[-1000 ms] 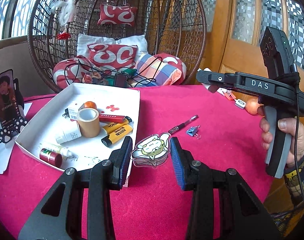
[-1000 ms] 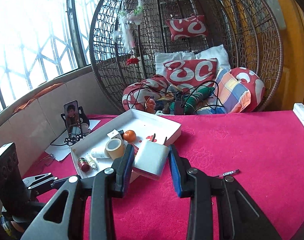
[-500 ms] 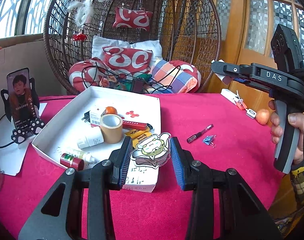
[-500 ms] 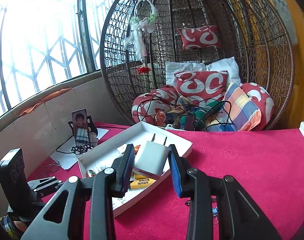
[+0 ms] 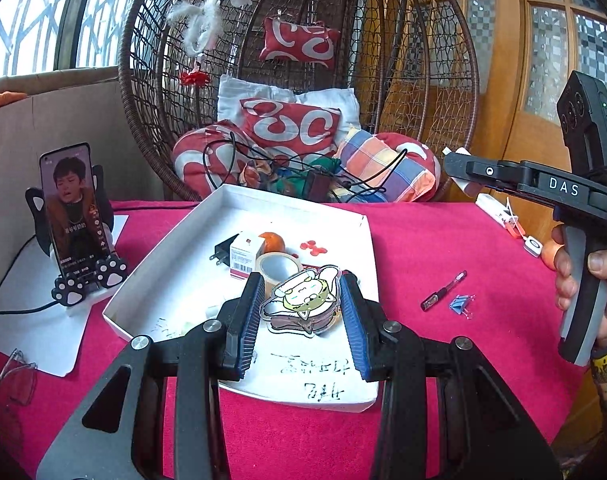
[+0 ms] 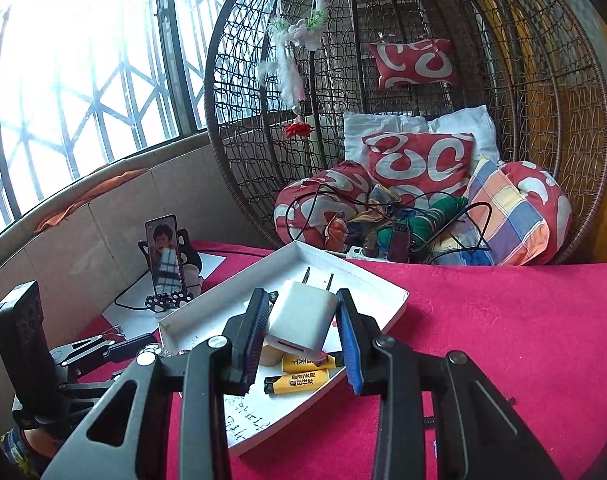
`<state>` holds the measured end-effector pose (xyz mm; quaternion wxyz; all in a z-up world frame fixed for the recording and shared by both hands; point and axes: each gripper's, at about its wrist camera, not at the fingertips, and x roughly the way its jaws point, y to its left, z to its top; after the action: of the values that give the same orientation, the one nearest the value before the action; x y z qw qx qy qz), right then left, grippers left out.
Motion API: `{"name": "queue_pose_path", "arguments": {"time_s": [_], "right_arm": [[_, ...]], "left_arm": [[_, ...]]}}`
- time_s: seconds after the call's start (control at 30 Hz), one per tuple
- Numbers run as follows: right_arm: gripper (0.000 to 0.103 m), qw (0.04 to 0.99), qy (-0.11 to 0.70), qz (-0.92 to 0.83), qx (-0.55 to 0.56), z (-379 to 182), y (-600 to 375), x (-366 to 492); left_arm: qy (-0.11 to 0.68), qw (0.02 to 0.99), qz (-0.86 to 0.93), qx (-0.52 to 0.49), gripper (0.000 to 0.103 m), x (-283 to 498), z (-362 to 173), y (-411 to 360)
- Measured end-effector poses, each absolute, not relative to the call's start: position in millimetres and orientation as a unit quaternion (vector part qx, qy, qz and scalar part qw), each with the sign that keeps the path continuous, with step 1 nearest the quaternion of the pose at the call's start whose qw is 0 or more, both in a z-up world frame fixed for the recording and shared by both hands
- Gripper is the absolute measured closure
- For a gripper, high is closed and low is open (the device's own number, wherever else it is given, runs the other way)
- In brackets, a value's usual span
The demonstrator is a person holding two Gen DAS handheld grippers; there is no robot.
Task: Organize rigid objects
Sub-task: 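Carry the badge into the tray and open the left tool while the right tool releases the adapter there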
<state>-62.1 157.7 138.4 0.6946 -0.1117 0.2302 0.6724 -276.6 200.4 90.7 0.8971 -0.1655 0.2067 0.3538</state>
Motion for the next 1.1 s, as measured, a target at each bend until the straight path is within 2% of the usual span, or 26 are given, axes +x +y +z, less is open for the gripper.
{"name": "queue_pose_path", "arguments": {"time_s": [0.27,0.43,0.63,0.97,1.0,1.03,1.1], "right_arm": [[0.069,0.688,0.271,0.663,-0.12,123,198,-53],[0.069,0.689,0.278,0.658,-0.127,119,215,-53],[0.069,0.693,0.293,0.644,-0.135,102,244,-51],[0.069,0.684,0.346,0.627,-0.138,56,282,-59],[0.068,0.684,0.348,0.626,-0.137,53,283,-61],[0.068,0.687,0.346,0.624,-0.136,53,282,-62],[0.068,0.69,0.34,0.625,-0.134,52,280,-65]], "left_arm": [[0.2,0.888,0.38,-0.162,0.065,-256,98,238],[0.197,0.871,0.404,-0.199,0.065,-258,96,280],[0.2,0.846,0.422,-0.256,0.065,-251,74,305],[0.23,0.826,0.442,-0.264,0.065,-230,44,313],[0.229,0.822,0.446,-0.27,0.064,-232,42,315],[0.228,0.816,0.455,-0.274,0.058,-235,42,316],[0.218,0.811,0.468,-0.277,0.036,-241,43,316]]}}
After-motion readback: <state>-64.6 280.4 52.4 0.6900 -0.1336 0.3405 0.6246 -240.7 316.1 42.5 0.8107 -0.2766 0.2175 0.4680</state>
